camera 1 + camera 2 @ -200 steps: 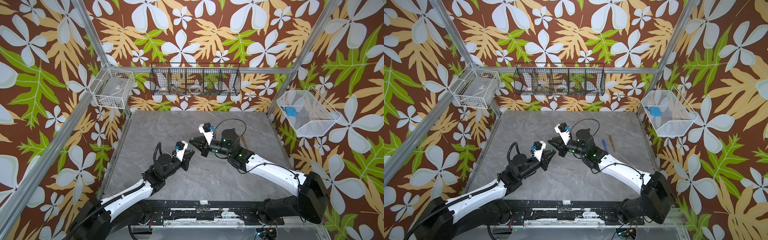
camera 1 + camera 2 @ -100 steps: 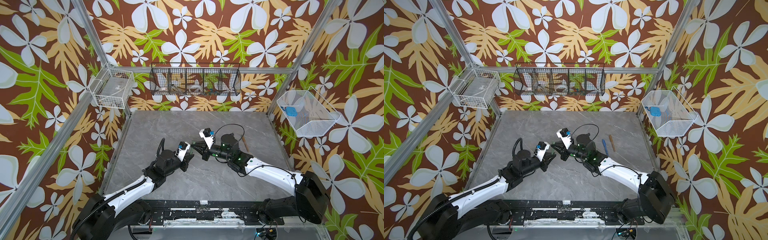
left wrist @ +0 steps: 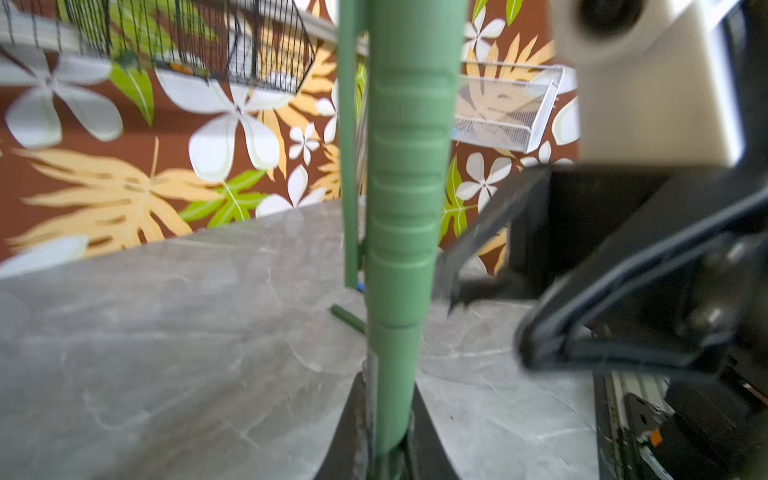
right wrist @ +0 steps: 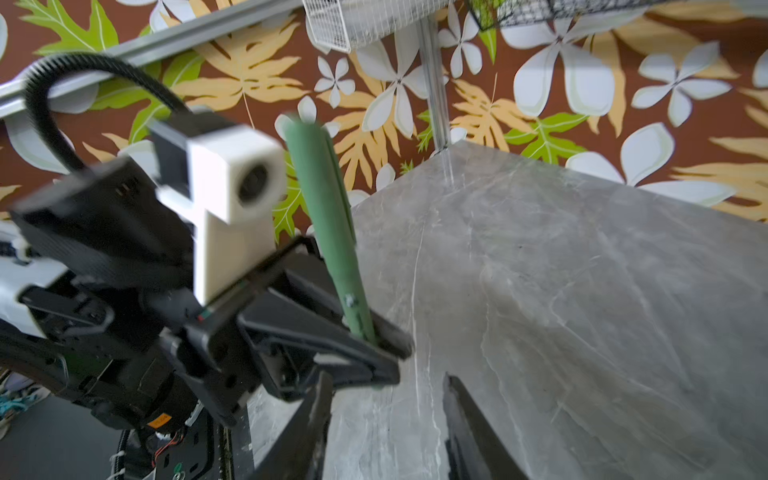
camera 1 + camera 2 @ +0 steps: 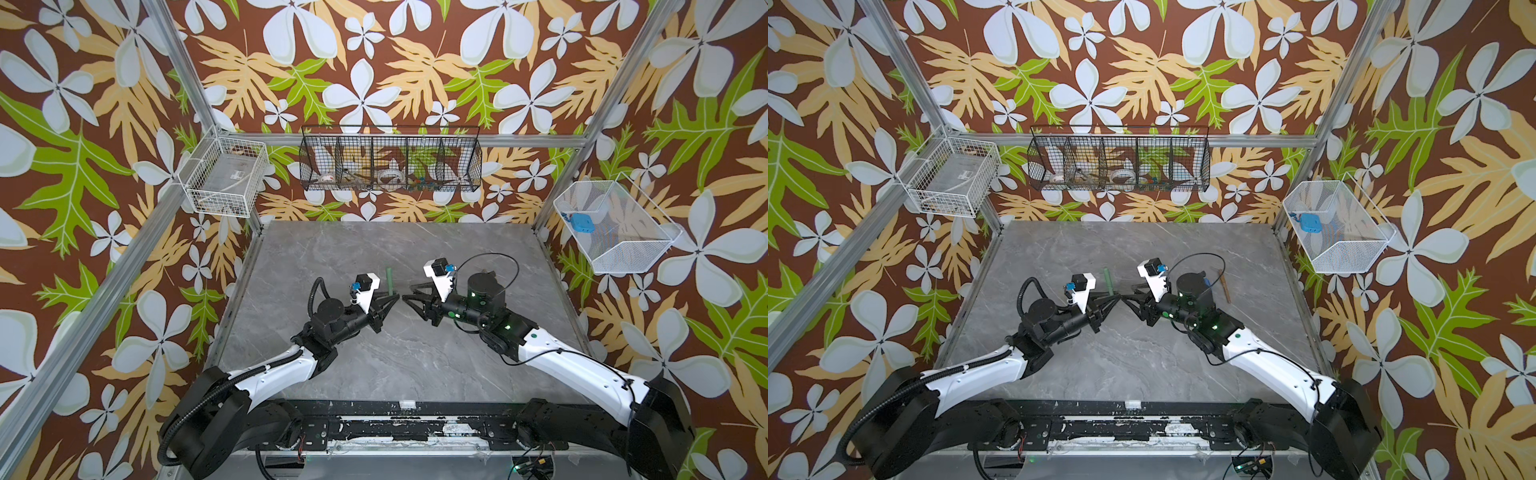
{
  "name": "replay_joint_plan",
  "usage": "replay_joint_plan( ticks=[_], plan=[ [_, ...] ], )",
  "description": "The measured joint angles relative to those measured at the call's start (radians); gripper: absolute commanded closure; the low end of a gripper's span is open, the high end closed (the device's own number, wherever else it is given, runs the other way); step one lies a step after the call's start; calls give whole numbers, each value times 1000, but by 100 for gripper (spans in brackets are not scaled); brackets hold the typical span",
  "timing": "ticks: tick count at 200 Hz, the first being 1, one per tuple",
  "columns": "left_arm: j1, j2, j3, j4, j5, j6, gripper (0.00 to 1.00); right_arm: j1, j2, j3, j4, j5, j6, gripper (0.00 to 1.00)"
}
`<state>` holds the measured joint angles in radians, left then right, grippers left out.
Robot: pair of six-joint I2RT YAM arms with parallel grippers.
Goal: Insert the pens into the pen caps
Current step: 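Press the cap further onto the pen while the left gripper holds it steady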
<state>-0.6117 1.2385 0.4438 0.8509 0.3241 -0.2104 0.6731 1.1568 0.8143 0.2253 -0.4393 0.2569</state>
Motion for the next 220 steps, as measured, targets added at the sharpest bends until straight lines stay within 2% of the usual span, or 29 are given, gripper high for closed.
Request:
replay_joint_plan(
  ticks=[62, 150, 191, 220],
  plan=[
    [-7, 35, -32, 55, 103, -127, 100, -4, 2, 71, -117, -34, -51, 45],
    [-20, 72, -31, 152, 196, -181, 100, -5, 114, 202, -182, -109, -80, 42],
    [-25, 73, -34, 175, 208, -188, 100, -21, 163, 245, -187, -145, -82, 42],
    [-26, 76, -39, 177, 212, -188, 100, -27, 192, 271, -187, -179, -82, 47]
  ],
)
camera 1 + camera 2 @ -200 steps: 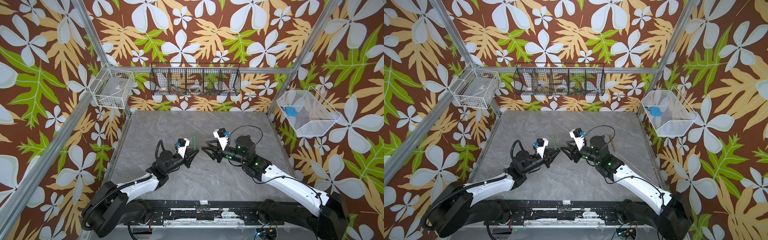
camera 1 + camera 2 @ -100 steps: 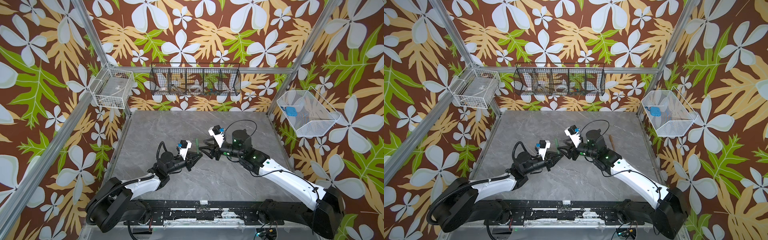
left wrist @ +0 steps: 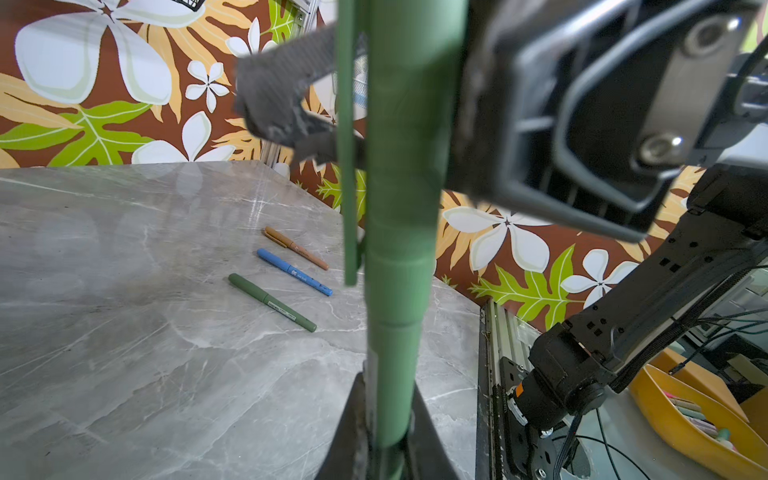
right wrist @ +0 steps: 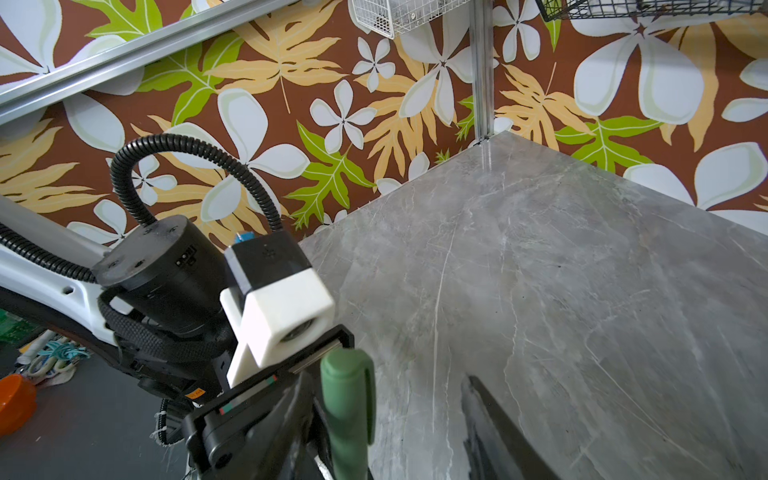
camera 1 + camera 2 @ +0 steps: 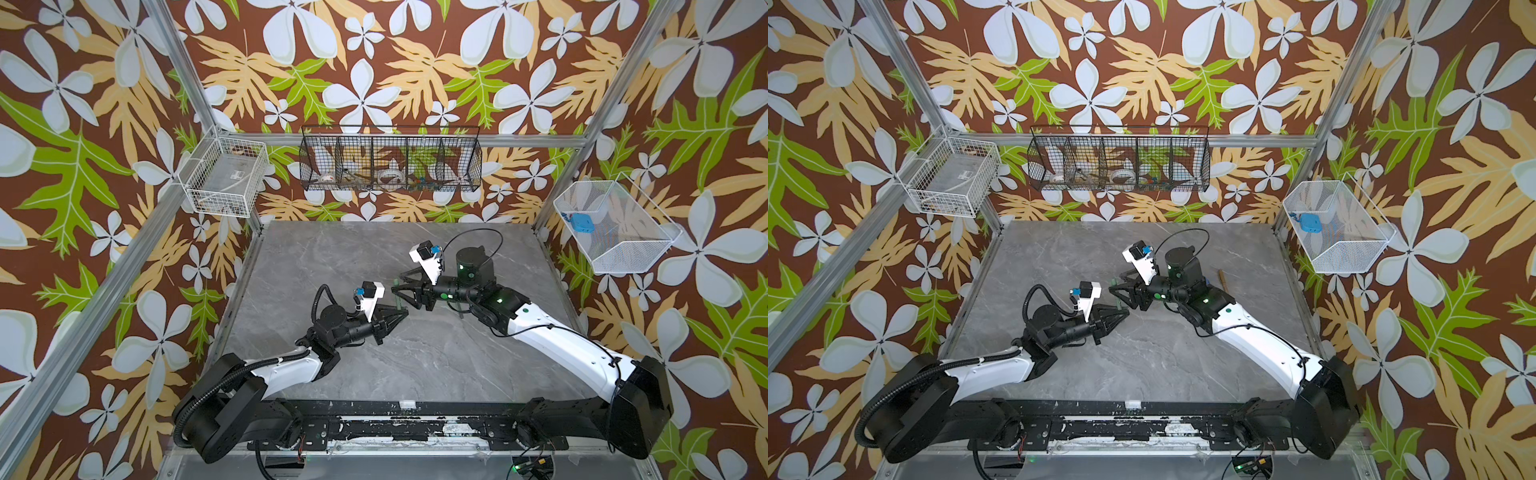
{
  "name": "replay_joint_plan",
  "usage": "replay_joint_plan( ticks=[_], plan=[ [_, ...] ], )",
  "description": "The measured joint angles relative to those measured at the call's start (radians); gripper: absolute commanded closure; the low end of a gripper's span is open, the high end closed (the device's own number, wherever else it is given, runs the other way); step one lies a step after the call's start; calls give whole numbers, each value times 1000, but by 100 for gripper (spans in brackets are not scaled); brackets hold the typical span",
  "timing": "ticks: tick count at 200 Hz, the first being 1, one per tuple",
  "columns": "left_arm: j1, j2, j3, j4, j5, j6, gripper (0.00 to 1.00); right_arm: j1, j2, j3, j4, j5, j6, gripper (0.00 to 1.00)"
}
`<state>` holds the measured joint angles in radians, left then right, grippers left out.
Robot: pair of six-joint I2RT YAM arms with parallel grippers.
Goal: Insert the pens into the pen caps
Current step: 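Press the cap further onto the pen while the left gripper holds it steady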
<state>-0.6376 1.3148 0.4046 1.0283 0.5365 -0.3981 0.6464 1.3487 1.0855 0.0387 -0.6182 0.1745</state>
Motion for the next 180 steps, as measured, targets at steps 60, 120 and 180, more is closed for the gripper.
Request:
replay_joint_plan(
  ticks=[60, 120, 180],
  plan=[
    [0, 1, 2, 24, 3, -3, 100, -3, 17, 0, 14, -85, 1, 79],
    [0, 3, 17, 23, 1, -18, 100, -6, 15, -37, 63, -127, 1, 100],
    [73, -2, 31, 51, 100, -45, 100, -6, 21, -77, 175, -140, -2, 100]
  ],
)
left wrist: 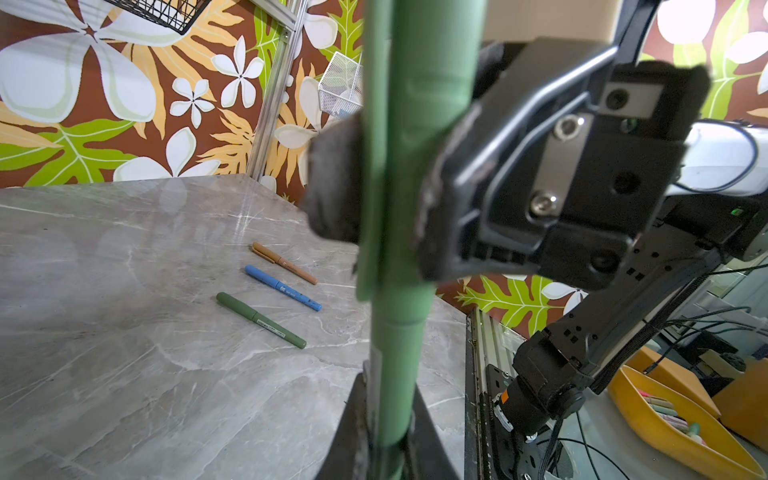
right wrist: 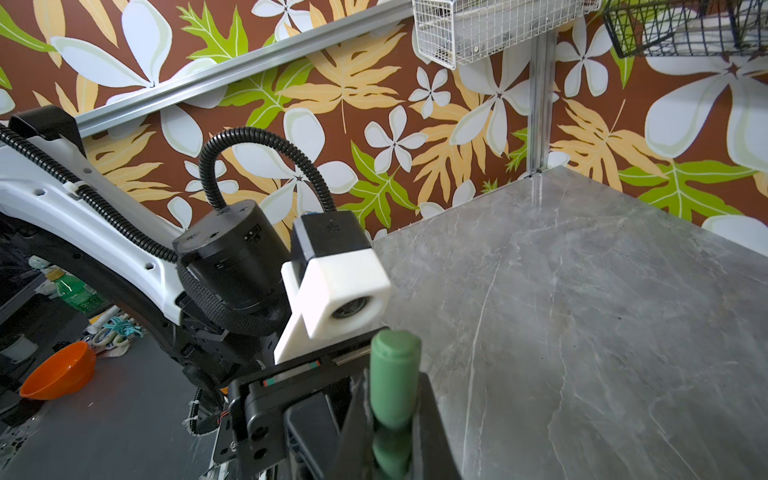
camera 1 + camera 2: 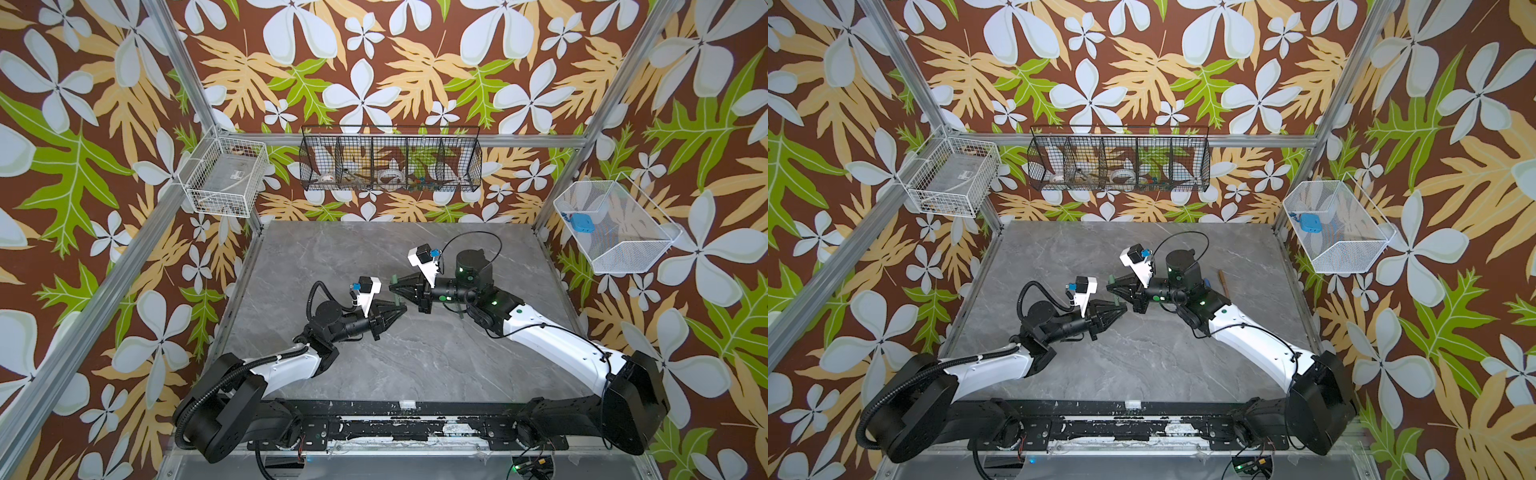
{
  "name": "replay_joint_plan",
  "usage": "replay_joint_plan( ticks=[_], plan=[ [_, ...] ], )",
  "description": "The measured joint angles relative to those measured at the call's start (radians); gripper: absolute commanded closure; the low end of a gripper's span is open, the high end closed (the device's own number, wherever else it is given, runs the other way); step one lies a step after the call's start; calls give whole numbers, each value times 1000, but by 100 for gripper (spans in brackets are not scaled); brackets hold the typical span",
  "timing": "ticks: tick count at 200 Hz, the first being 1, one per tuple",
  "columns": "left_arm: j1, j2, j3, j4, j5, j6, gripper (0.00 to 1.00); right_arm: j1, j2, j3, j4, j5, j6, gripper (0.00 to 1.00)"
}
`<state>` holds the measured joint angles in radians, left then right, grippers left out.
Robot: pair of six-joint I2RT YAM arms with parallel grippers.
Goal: Insert the pens into the pen caps
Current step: 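Press the cap further onto the pen while the left gripper holds it steady, then open the left gripper and draw it back while the right gripper lowers the capped pen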
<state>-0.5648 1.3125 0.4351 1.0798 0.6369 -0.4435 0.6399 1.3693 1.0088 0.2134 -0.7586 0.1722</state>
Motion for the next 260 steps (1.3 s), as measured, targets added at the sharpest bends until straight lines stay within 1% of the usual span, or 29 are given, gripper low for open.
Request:
replay_joint_plan(
  ticks=[40, 58, 86, 117, 120, 136, 147, 154, 158, 175, 202, 230, 240, 260],
  plan=[
    [10, -11, 43, -26, 22, 1, 100, -3, 24, -10, 85, -28, -3, 100],
    [10, -20, 50, -79, 11, 1, 100, -5, 51, -4, 96, -46, -10, 100],
    [11, -37, 50, -187, -13, 3, 100, -5, 90, 21, 41, -57, -42, 100],
    [11, -37, 50, -207, -24, 13, 100, -18, 95, 46, -15, -79, -63, 100],
    [11, -37, 50, -206, -26, 15, 98, -20, 94, 48, -21, -80, -64, 100],
    [11, -44, 47, -190, -35, 34, 74, -33, 79, 64, -47, -79, -67, 100],
    [14, -61, 32, -129, -80, 28, 58, -49, 62, 73, -99, -85, -81, 100],
    [19, -79, 29, -87, -103, 43, 51, -64, 54, 73, -160, -80, -71, 100],
    [23, -91, 22, -52, -129, 32, 48, -75, 52, 79, -189, -70, -80, 100],
    [23, -130, 6, 21, -190, 53, 40, -119, 44, 87, -294, -29, -71, 100],
    [23, -198, -43, 26, -262, 69, 31, -160, 18, 112, -377, 29, -62, 100],
    [23, -290, -84, -32, -340, 81, 23, -181, 35, 135, -439, 150, -40, 99],
    [23, -325, -95, -66, -372, 87, 20, -188, 66, 143, -460, 211, -16, 98],
    [23, -396, -108, -153, -455, 106, 15, -225, 152, 153, -496, 289, 27, 98]
  ],
)
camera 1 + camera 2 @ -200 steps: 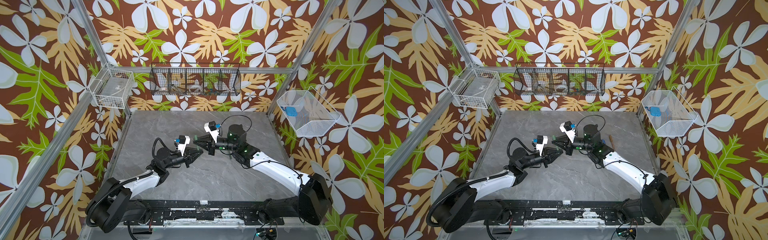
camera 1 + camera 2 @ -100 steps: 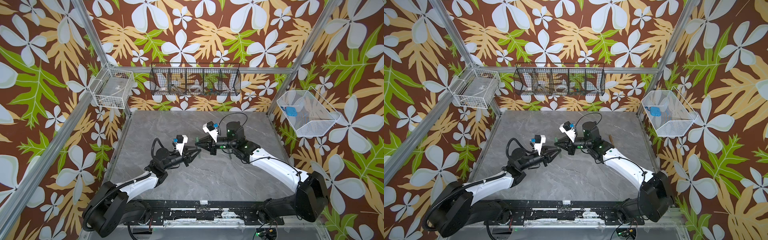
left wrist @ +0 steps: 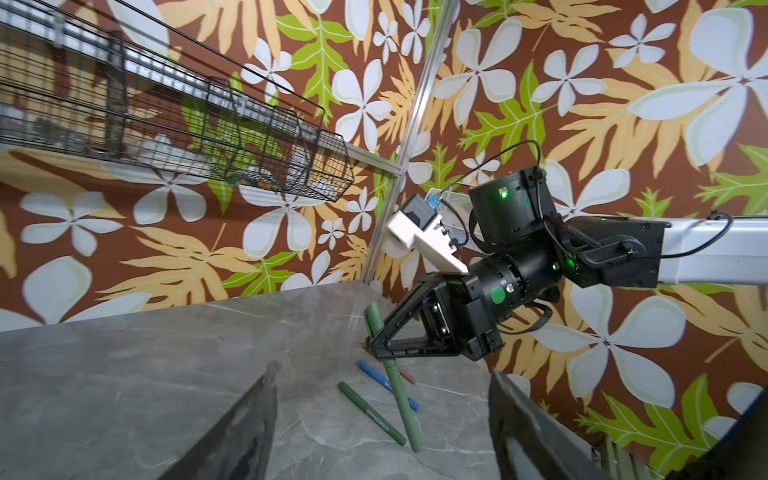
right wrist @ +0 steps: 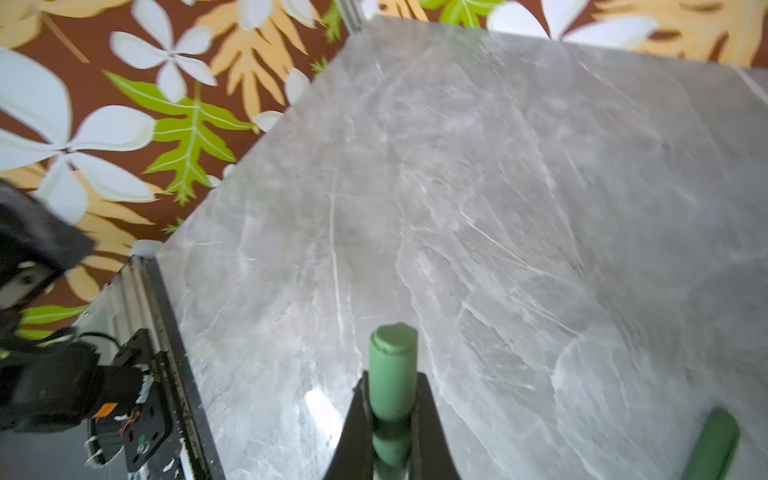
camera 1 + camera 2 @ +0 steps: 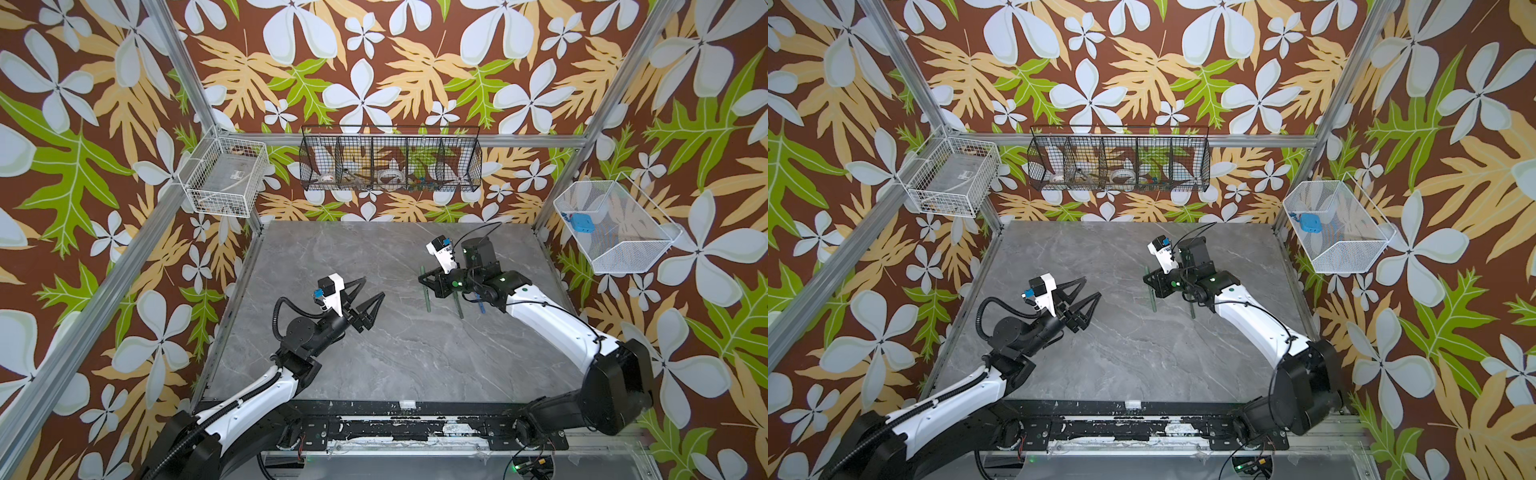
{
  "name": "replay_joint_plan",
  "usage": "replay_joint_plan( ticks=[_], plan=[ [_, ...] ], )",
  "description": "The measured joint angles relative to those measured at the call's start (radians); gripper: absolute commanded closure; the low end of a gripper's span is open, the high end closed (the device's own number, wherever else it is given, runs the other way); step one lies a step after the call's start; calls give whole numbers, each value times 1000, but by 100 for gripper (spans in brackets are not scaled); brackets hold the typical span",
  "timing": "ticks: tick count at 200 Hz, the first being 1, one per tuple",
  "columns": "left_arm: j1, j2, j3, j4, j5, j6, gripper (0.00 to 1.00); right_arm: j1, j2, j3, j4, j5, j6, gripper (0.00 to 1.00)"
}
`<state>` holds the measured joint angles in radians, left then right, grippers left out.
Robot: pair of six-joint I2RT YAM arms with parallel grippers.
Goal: Insert the pens into the pen caps
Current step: 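Open the left gripper and draw it back while the right gripper lowers the capped pen, then set the capped fountain pen on the table and open the right gripper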
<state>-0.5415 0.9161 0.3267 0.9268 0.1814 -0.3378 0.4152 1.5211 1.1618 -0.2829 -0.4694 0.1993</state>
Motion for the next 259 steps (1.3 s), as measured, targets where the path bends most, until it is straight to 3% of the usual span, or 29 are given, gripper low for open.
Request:
replay_joint_plan(
  ticks=[24, 59, 112, 185, 236, 259],
  plan=[
    [0, -86, -12, -133, -118, 26, 10, -30, 122, 15, -48, 75, 39, 98],
    [0, -226, -66, -288, -258, 47, 4, -31, 235, 22, -70, 91, 80, 98],
    [0, -394, -125, -384, -328, 56, 0, -59, 323, 40, -68, 97, 94, 98],
    [0, -392, -116, -468, -400, 98, 0, -76, 393, 56, -46, 103, 109, 89],
    [0, -368, -106, -474, -476, 132, 0, -83, 416, 90, -40, 129, 94, 61],
    [0, -346, -106, -472, -541, 141, 0, -88, 416, 107, -37, 130, 84, 54]
  ],
)
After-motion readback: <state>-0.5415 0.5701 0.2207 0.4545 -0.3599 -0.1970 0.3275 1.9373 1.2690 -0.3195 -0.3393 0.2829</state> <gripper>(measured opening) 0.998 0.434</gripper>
